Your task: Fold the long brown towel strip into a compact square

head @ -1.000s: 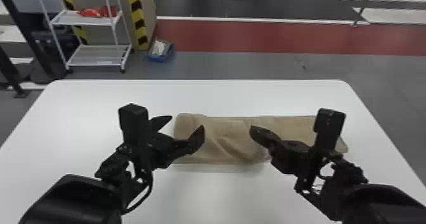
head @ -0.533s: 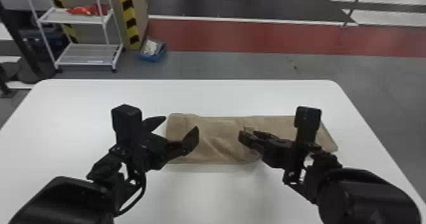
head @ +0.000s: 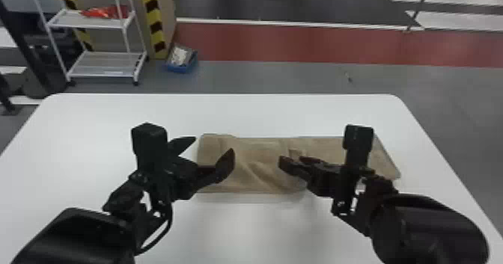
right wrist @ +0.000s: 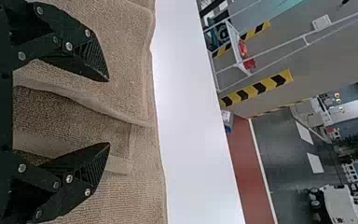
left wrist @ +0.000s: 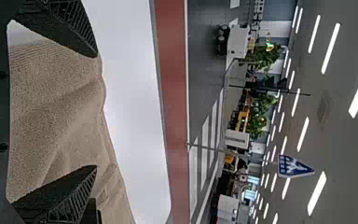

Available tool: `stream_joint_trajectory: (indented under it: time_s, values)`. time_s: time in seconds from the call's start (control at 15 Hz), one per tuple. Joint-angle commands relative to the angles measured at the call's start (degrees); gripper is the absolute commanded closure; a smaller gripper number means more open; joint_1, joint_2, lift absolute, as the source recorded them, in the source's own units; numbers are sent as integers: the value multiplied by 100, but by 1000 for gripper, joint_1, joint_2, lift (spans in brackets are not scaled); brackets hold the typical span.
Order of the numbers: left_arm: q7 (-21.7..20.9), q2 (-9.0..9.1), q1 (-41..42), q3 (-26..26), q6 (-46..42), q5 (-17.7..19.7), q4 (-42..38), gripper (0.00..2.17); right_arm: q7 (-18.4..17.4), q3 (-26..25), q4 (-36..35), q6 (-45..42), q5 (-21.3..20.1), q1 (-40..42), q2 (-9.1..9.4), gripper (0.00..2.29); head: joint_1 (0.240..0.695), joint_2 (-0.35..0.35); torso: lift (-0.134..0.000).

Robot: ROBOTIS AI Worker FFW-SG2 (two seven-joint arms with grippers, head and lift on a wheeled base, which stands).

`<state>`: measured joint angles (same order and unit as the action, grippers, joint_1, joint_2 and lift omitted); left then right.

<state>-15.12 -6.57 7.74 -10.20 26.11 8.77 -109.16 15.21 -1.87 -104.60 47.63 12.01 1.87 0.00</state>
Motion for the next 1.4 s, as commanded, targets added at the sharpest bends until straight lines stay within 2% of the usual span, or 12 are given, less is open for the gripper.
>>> stream_joint_trajectory:
  time_s: [0.0, 0.07, 0.13, 0.4, 0.73, 0.93, 1.2, 1.33]
  values:
    - [0, -2, -9, 0, -13, 2, 26, 29, -36, 20, 1, 85, -32, -91, 5, 471, 695, -64, -124]
    - [-18, -2, -9, 0, -13, 2, 26, 29, -36, 46, 71, 103, -40, -126, 5, 475, 695, -65, -124]
    - [-18, 7, -9, 0, -31, 2, 26, 29, -36, 64, 124, 85, -40, -161, 5, 579, 695, -64, -124]
    - [-35, -2, -18, 26, -31, 2, 44, 29, -36, 134, 150, 120, -32, -231, 5, 1129, 695, -54, -124]
    - [-71, -2, -18, 53, -66, 20, 44, 29, -36, 205, 1, 173, 39, -152, 5, 1173, 695, -46, -124]
    - [-71, -2, -9, 62, -101, 20, 53, 29, -36, 257, -659, 296, 232, 182, 5, 1173, 695, -39, -124]
    - [-79, -2, 17, 53, -118, 28, 17, 29, -133, 108, -1898, 683, 531, 779, 5, 1173, 695, -24, -124]
    - [-79, -2, 53, 53, -136, 37, -27, 29, -229, -33, -2276, 718, 504, 1113, 5, 1173, 695, -28, -124]
